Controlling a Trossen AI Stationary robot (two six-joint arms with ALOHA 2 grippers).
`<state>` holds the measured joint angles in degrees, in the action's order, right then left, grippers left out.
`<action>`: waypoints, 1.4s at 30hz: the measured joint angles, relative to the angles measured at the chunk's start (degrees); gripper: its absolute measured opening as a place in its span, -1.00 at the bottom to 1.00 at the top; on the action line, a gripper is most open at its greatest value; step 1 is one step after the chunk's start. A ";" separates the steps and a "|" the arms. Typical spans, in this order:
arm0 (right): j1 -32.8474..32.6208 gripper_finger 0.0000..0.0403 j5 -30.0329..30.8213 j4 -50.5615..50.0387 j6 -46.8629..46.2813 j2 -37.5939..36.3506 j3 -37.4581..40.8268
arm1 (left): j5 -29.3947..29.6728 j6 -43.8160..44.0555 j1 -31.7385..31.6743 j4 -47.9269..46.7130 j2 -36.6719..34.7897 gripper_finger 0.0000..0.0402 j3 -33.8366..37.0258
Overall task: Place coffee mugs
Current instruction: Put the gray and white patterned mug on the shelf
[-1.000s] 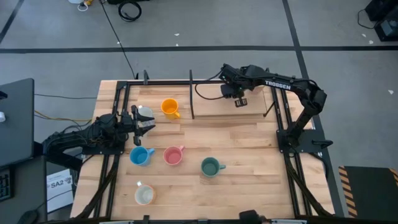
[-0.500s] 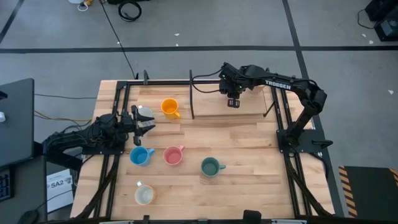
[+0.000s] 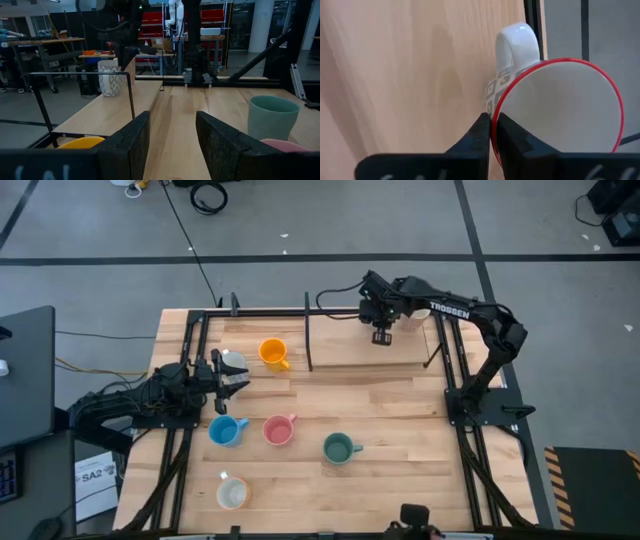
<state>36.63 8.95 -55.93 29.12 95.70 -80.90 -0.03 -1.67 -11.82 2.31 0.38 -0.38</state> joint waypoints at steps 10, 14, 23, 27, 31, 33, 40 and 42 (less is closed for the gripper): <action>4.08 -0.90 0.01 -1.57 5.38 -0.01 -0.07 | 0.00 -0.07 0.00 0.00 -0.01 -0.17 0.00; 4.45 -0.85 0.00 -1.94 5.41 -0.02 -0.07 | 0.00 -0.09 0.00 -0.02 0.00 -0.17 0.00; 4.48 -0.86 -2.26 -3.43 5.60 -0.09 -0.13 | 0.00 -0.15 -0.02 0.00 -0.02 -0.17 0.00; 4.40 -0.85 -2.50 -4.55 5.60 -0.13 -0.17 | 0.00 -0.15 -0.02 0.00 -0.01 -0.17 0.00; 4.32 -0.87 -2.60 -5.08 5.61 -0.13 -0.18 | 0.00 -0.17 -0.02 -0.01 -0.01 -0.17 0.00; 4.30 -0.87 -2.67 -5.43 6.06 -0.15 -0.20 | 0.00 -0.17 0.00 -0.02 0.00 -0.17 0.00; 4.28 -0.86 -2.84 -6.05 8.62 -0.15 -0.17 | 0.00 -0.16 -0.01 -0.02 -0.02 -0.17 0.00; 4.28 -0.86 -2.87 -6.18 8.79 -0.35 -0.13 | 0.01 -0.17 0.01 -0.02 -0.02 -0.17 0.00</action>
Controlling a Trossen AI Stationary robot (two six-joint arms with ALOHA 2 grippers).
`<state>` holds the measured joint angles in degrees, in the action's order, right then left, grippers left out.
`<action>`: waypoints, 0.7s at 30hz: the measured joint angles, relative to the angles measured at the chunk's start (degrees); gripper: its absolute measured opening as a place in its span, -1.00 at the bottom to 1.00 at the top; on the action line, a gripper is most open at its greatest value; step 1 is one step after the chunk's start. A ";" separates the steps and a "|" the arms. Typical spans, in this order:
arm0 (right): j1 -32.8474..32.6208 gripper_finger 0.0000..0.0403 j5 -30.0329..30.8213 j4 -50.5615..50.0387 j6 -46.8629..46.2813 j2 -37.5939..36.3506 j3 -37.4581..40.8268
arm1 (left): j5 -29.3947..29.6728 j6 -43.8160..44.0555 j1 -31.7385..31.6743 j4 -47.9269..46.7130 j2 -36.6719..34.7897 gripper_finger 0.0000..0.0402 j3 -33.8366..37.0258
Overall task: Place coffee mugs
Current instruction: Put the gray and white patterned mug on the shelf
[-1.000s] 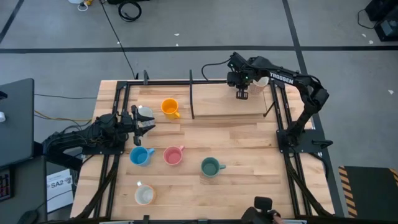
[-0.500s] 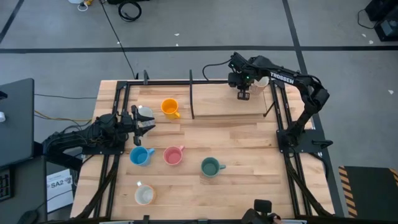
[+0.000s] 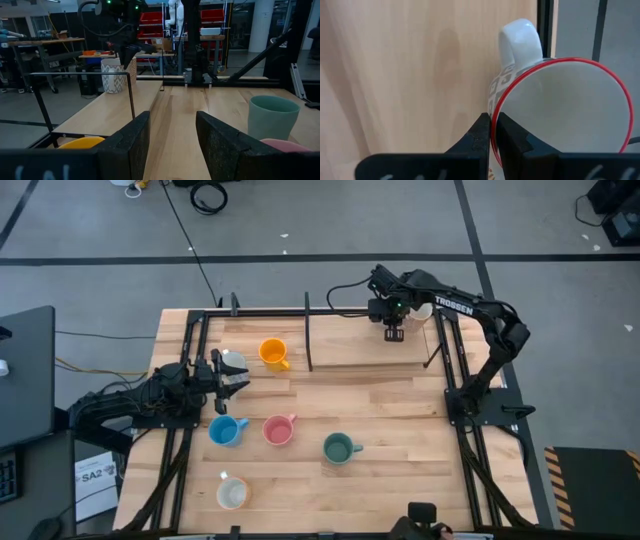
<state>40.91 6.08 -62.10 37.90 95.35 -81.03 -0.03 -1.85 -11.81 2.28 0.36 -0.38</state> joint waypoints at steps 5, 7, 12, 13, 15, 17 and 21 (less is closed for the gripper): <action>0.00 -0.86 -1.06 -1.19 1.14 -1.30 0.30 | -0.01 0.00 0.00 0.02 0.02 -0.17 0.00; 0.00 -0.86 -1.19 -1.34 1.12 -1.53 0.31 | 0.02 0.00 -0.02 0.02 0.02 -0.17 0.00; 0.50 -0.86 -3.81 -0.94 1.13 -1.59 0.31 | -0.01 0.06 -0.02 0.00 0.02 -0.17 0.00; 0.55 -0.86 -4.28 -0.88 1.17 -1.59 0.31 | -0.01 0.10 -0.01 0.02 0.00 -0.17 0.00; 0.51 -0.85 -4.37 -0.89 1.18 -1.61 0.31 | -0.01 0.10 -0.01 0.02 0.02 -0.17 0.00; 0.50 -0.83 -3.95 -0.83 1.24 -1.61 0.31 | -0.01 0.11 0.00 0.00 0.01 -0.17 0.00; 0.52 -0.79 -2.00 -0.63 1.32 -1.61 0.26 | -0.01 0.11 -0.02 0.01 0.01 -0.17 0.00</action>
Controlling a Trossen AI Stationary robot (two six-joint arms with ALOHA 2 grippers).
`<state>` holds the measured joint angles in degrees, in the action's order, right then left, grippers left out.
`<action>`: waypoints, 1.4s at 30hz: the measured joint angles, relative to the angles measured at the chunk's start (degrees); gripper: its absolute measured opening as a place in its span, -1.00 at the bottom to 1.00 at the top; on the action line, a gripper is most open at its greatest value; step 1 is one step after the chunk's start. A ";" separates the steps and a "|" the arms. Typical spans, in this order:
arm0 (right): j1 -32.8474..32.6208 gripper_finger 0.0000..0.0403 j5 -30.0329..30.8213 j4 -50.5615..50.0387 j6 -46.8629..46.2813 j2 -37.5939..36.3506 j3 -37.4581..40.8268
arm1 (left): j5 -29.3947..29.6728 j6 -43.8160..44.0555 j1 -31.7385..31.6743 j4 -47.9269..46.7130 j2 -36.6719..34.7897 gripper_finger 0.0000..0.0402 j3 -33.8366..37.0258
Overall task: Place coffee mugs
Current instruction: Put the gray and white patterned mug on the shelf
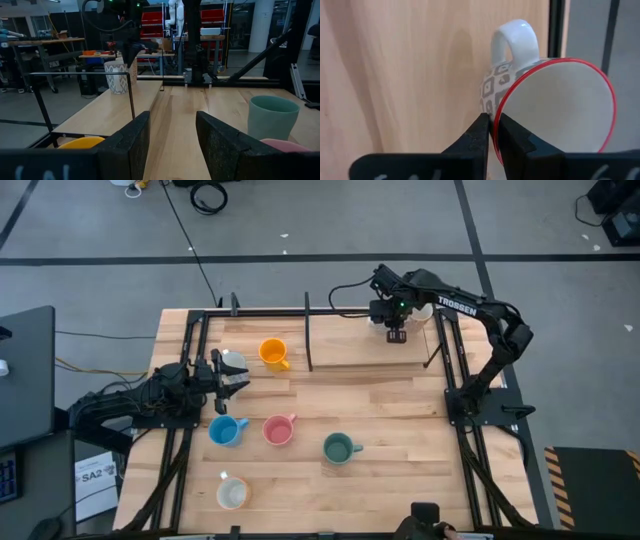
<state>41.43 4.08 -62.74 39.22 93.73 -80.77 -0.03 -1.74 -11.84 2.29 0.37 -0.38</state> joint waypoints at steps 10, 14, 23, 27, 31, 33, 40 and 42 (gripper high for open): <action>0.00 -0.74 1.27 1.44 0.00 -0.09 -0.09 | 0.00 -0.04 0.00 0.01 0.01 -0.17 0.00; 0.00 -0.66 1.40 1.45 -0.02 -0.14 -0.13 | 0.02 -0.09 0.02 0.00 -0.01 -0.17 0.00; 0.00 -0.38 1.42 1.62 -0.02 -0.15 -0.13 | 0.00 -0.09 0.02 0.00 0.01 -0.17 0.00; -0.46 -0.35 2.90 2.85 -0.03 -0.15 -0.13 | 0.00 -0.09 0.00 -0.01 -0.01 -0.17 0.00; -1.47 -0.34 5.40 3.52 -0.04 -0.15 -0.13 | 0.02 -0.09 0.00 0.01 -0.01 -0.17 0.00; -2.10 -0.34 6.41 3.54 -0.03 -0.15 -0.13 | 0.01 -0.11 0.01 0.00 0.01 -0.17 0.00; -4.92 -0.34 7.17 3.81 2.57 -0.15 -0.13 | 0.00 -0.11 0.00 0.01 0.01 -0.17 0.00; -5.83 -0.34 8.13 4.37 3.41 -0.15 -0.13 | 0.00 -0.11 0.02 0.01 0.01 -0.17 0.00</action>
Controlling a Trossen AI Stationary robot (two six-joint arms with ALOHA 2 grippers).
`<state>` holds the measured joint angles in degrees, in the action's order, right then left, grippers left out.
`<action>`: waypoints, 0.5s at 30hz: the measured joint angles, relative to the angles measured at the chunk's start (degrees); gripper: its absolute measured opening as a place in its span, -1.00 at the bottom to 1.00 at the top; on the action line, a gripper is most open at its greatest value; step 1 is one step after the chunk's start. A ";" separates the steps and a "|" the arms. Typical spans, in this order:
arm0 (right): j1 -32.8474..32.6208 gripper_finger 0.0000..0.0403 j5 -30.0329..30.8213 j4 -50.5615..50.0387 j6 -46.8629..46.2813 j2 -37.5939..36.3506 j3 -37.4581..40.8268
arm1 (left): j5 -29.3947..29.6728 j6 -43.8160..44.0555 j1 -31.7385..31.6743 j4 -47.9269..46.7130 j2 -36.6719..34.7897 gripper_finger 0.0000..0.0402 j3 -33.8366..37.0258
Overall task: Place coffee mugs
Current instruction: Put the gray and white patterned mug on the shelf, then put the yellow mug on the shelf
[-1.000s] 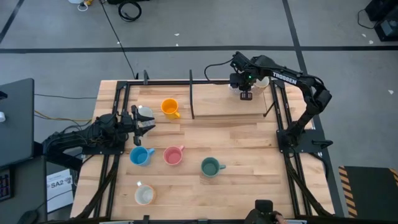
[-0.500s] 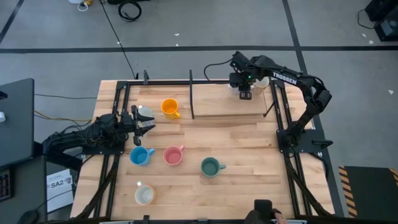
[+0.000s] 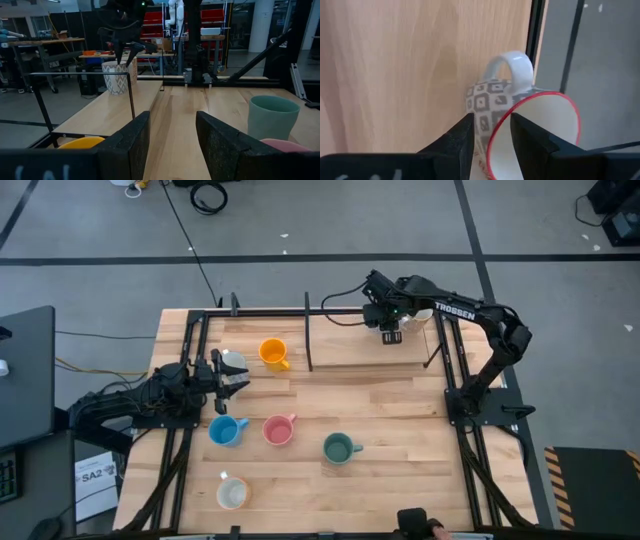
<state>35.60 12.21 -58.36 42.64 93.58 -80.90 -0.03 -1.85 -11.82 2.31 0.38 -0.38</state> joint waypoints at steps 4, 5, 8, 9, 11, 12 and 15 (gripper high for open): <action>-1.93 -0.34 4.19 0.78 2.44 0.00 0.00 | 0.00 0.00 0.00 0.00 -0.02 -0.17 0.00; -2.34 -0.34 5.08 1.15 2.55 0.00 0.00 | 0.00 0.00 -0.02 0.00 -0.01 -0.17 0.00; -3.63 -0.34 6.28 2.31 2.58 0.00 0.00 | 0.01 0.11 -0.01 0.18 0.00 -0.17 0.02; -4.11 -0.34 6.29 2.72 2.58 0.00 0.00 | 0.00 0.11 0.00 0.35 0.00 -0.17 0.02; -5.09 -0.34 6.27 3.70 2.58 0.00 -0.01 | 0.34 0.14 0.00 1.47 0.00 -0.17 0.02; -5.64 -0.34 6.27 4.11 2.58 0.00 0.00 | 1.00 0.15 0.00 2.57 0.00 -0.17 0.02; -7.31 -0.34 6.27 5.39 1.90 0.00 0.00 | 3.75 1.38 -0.02 5.62 0.00 -0.17 0.02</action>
<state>28.29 18.48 -52.97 44.54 93.58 -80.90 3.72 -0.46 -11.84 7.93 0.38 -0.36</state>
